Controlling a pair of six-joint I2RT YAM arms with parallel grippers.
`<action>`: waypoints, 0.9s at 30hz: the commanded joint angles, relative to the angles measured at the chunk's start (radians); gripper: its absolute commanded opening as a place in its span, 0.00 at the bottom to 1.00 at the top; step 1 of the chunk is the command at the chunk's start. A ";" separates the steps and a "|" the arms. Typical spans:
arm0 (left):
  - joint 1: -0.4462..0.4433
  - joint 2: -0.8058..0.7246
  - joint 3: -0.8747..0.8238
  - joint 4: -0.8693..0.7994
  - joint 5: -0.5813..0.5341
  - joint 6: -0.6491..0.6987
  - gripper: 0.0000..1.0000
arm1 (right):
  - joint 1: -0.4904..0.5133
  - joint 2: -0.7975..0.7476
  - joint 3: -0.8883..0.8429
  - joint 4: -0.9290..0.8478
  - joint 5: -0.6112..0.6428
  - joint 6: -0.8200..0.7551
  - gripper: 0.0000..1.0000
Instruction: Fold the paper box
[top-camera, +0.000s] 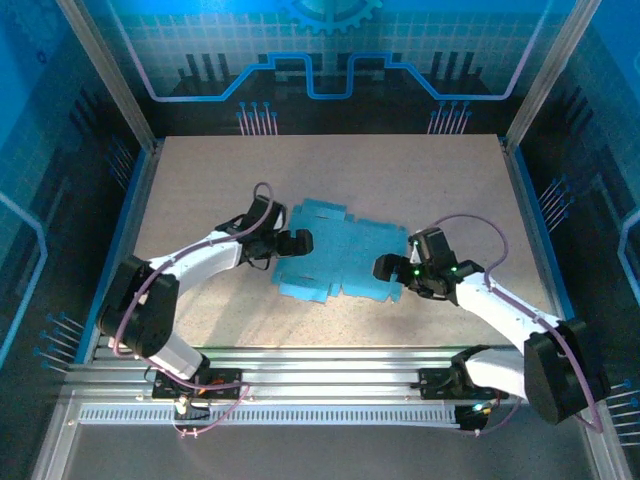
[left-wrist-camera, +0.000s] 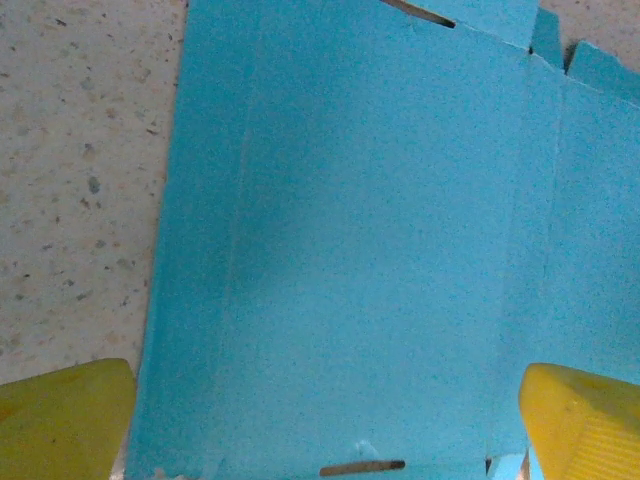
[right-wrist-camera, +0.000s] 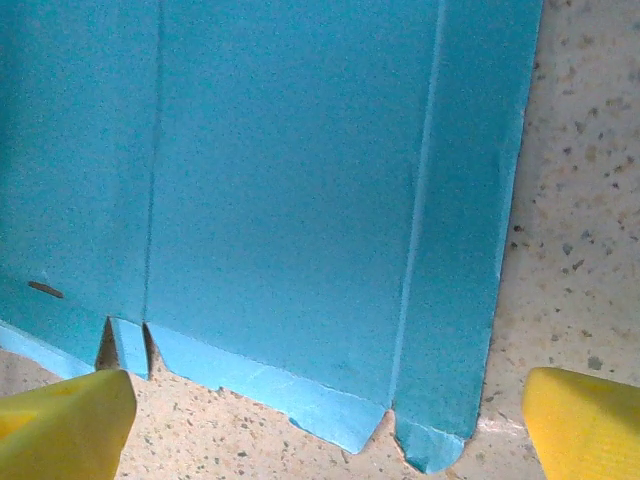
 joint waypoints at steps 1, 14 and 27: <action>-0.015 0.050 0.048 -0.030 -0.050 -0.016 0.99 | 0.008 0.028 -0.024 0.035 -0.035 0.038 1.00; -0.015 0.153 0.075 -0.006 -0.052 0.008 0.99 | 0.012 0.098 -0.045 0.133 -0.040 0.070 0.92; -0.014 0.214 0.070 -0.004 -0.042 0.014 0.99 | 0.042 0.165 -0.014 0.146 -0.033 0.065 0.83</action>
